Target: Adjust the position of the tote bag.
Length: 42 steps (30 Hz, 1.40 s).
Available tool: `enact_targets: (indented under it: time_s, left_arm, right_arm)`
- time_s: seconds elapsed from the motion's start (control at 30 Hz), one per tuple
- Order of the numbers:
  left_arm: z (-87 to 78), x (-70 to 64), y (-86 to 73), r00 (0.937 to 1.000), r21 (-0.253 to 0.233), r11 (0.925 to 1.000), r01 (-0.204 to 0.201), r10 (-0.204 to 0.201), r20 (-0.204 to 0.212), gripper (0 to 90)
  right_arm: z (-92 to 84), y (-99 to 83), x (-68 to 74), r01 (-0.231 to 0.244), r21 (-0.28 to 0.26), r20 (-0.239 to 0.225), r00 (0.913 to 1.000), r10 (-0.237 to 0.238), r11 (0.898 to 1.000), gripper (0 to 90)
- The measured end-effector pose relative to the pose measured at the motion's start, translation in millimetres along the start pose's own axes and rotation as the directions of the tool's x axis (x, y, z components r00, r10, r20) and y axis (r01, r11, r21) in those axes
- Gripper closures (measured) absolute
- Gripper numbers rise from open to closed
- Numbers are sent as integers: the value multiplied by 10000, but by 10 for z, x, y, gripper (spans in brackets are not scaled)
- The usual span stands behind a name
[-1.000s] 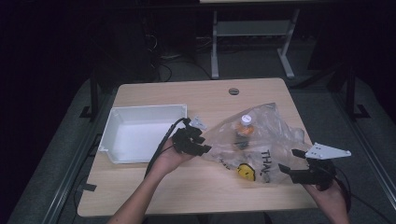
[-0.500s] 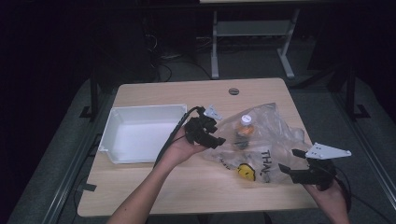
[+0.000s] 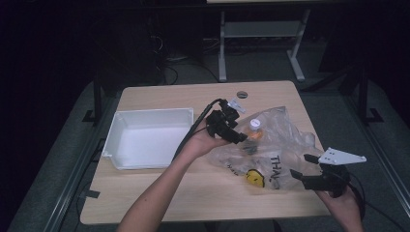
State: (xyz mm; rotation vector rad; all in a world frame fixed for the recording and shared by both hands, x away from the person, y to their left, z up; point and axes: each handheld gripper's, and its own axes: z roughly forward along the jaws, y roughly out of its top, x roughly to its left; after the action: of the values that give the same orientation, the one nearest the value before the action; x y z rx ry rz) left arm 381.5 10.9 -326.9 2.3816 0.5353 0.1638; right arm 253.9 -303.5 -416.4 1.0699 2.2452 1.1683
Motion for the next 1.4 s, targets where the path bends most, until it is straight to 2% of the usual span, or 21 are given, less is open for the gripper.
enact_targets:
  time_s: [0.1,0.27,0.33,0.5,0.63,0.93,1.17,1.4]
  left_arm:
    - [51,23,11,10000,75,10000,32,-33,64,440]
    - [79,44,8,9999,-19,10000,-42,42,162,614]
    - [78,51,10,9995,200,9993,-324,325,-32,676]
    - [74,52,-8,9993,79,9993,-374,375,-87,798]
    - [68,57,-45,9997,-79,9997,-242,242,-19,876]
    - [50,129,-170,9997,-54,9998,211,-212,-85,895]
    - [39,180,-295,9979,26,9986,523,-522,-378,896]
    - [47,202,-413,9962,292,9973,672,-654,-581,896]
  right_arm:
    - [1,0,3,-23,-5,-8,10000,23,10000,226]
    - [-6,-1,9,-85,8,22,10000,85,10000,226]
    - [-3,-1,6,-14,-17,51,10000,15,10000,226]
    - [5,1,16,-29,-3,39,10000,29,10000,226]
    - [13,1,18,21,24,31,10000,-21,10000,226]
    - [21,1,24,60,61,9,10000,-60,10000,226]
    - [36,0,34,51,91,-44,10000,-51,9999,226]
    - [59,2,51,74,228,-137,9999,-71,9997,227]
